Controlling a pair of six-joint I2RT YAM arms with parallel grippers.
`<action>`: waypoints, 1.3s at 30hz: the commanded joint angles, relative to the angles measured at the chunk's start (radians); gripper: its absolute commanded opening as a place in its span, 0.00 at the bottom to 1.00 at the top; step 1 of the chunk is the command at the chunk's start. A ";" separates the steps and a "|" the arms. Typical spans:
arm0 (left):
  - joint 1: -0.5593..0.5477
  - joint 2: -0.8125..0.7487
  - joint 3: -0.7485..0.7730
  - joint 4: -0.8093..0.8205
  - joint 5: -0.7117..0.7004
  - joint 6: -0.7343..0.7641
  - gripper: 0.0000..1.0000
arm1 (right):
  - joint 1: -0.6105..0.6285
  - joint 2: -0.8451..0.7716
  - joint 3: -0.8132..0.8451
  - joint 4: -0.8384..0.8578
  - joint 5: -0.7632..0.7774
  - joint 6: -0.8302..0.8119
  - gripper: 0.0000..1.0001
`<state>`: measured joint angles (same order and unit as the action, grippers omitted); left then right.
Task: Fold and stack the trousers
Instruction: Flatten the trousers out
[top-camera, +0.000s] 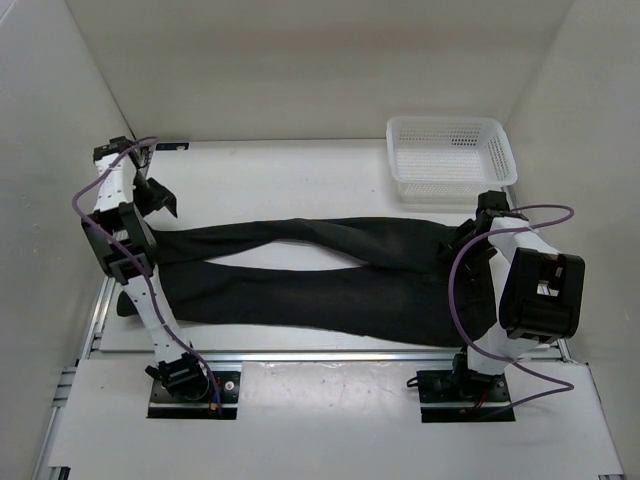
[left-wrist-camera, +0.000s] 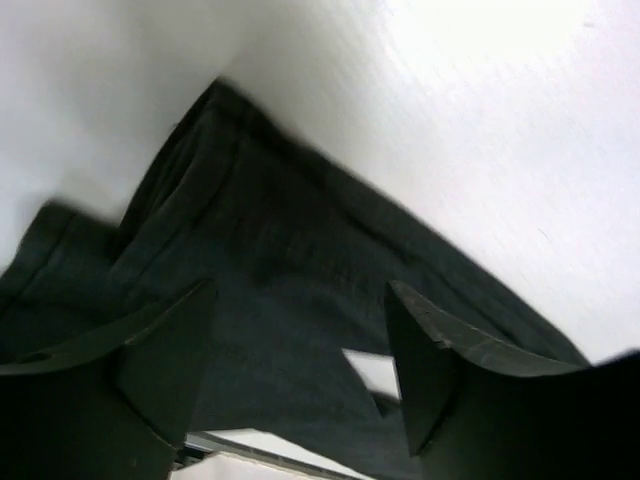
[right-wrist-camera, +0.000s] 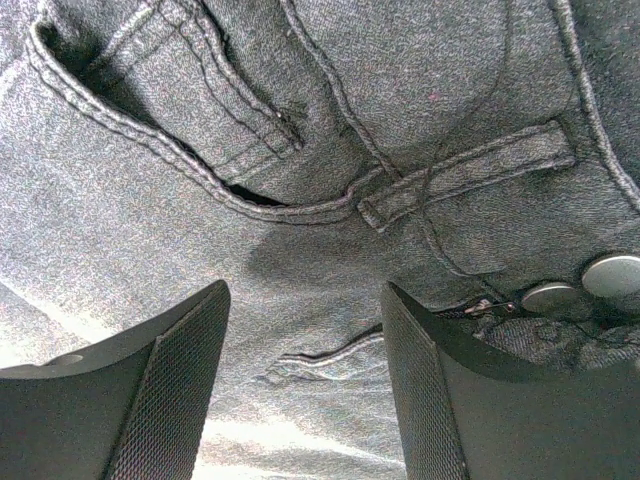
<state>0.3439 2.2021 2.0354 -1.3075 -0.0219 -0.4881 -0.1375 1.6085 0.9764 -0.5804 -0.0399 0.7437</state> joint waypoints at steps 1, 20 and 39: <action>-0.049 0.091 0.064 0.004 0.040 0.003 0.77 | -0.005 -0.033 0.031 -0.018 0.005 -0.026 0.67; -0.092 0.065 0.257 -0.053 -0.044 -0.030 0.10 | -0.014 -0.042 0.053 -0.018 -0.041 -0.064 0.69; -0.023 -0.223 -0.087 0.045 -0.104 -0.035 0.18 | -0.076 -0.111 0.015 -0.010 -0.023 -0.064 0.69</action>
<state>0.3012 1.8687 2.0041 -1.2362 -0.0963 -0.5442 -0.2131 1.5135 0.9981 -0.5961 -0.0551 0.6956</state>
